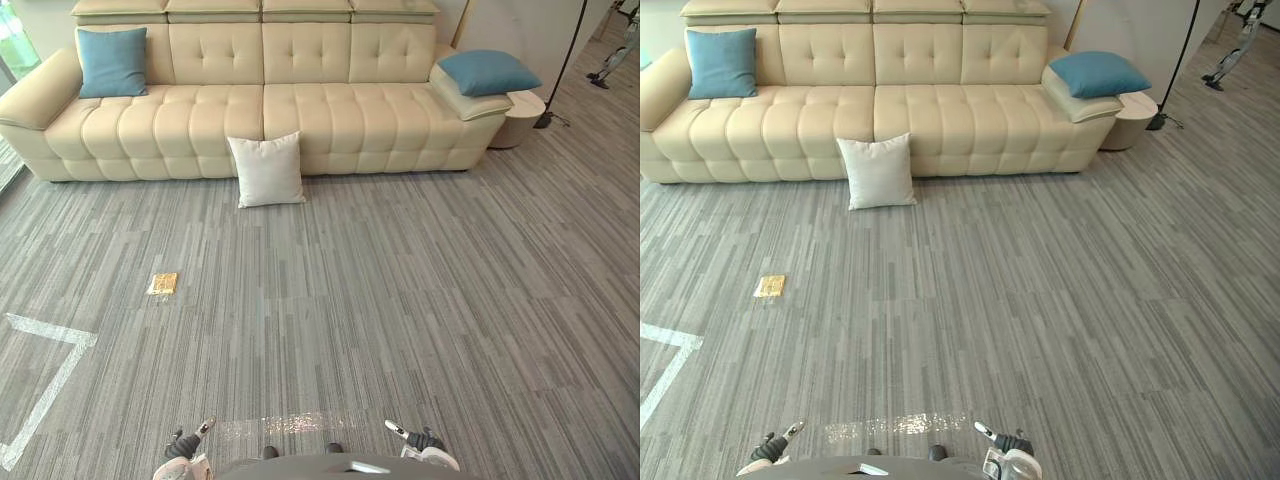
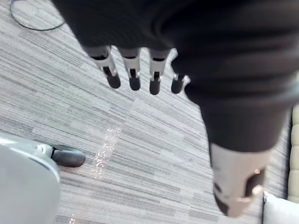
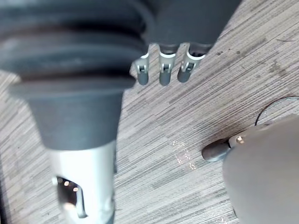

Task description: Pick up cushions and gather them together orderly.

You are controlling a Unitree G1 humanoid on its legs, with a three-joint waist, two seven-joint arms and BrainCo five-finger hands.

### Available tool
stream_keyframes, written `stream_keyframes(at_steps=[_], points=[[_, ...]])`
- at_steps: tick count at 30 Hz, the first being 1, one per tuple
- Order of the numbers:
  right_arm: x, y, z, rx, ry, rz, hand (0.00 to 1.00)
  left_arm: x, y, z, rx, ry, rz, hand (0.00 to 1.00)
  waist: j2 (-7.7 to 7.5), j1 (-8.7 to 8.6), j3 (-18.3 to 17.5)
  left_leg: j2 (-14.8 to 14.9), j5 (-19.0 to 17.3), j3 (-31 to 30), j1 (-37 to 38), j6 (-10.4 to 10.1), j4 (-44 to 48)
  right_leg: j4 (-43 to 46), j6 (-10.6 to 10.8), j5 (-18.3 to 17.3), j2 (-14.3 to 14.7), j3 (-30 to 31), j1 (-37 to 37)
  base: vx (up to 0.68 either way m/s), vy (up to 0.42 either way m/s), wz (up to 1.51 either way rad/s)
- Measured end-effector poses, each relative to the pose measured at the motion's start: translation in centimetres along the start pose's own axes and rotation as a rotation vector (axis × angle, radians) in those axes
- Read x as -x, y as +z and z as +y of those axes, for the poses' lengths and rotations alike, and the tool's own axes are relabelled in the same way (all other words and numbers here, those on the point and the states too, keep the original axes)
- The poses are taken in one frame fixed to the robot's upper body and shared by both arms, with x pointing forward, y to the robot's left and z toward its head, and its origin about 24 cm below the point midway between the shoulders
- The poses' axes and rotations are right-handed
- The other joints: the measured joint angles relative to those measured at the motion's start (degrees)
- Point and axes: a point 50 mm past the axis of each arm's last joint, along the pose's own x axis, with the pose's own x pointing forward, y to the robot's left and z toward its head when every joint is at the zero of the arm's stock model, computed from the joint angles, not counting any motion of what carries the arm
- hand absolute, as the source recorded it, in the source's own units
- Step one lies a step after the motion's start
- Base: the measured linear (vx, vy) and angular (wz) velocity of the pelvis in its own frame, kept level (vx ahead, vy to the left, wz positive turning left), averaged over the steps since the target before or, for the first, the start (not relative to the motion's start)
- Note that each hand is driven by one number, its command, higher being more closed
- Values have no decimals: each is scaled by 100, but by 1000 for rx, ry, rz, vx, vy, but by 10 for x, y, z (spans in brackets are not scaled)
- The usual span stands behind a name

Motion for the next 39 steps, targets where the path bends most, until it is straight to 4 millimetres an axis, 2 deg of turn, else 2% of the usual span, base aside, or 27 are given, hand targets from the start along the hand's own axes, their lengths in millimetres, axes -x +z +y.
stream_keyframes(at_steps=[9, 16, 28, 39], points=[[-1, -1, 1, -9, 0, 19, 0, 0, -1, -2, -20, -5, 9, 0, 39, 10, 11, -36, 29, -155, 88, 42, 1, 6, -16, -65, -28, -175, 143, 9, -29, 10], [-1, -4, -3, -99, -18, 40, 0, 0, -3, -4, -43, -9, 18, 0, 112, 4, 19, -36, 49, -325, 90, 46, -3, 70, -16, -127, -32, -389, 190, -61, -39, 13], [0, -14, -7, -224, -40, 76, 0, 0, -3, -2, -59, -12, 19, 0, 88, 38, 26, -55, 54, -441, 82, 54, -4, 69, 0, -181, -47, -495, 217, -16, -32, 5], [1, -15, -7, -241, -44, 81, 0, -1, -3, -2, -61, -16, 17, 0, 64, 38, 42, -46, 54, -471, 85, 51, -4, 80, -26, -222, -43, -566, 243, -29, -32, 3]])
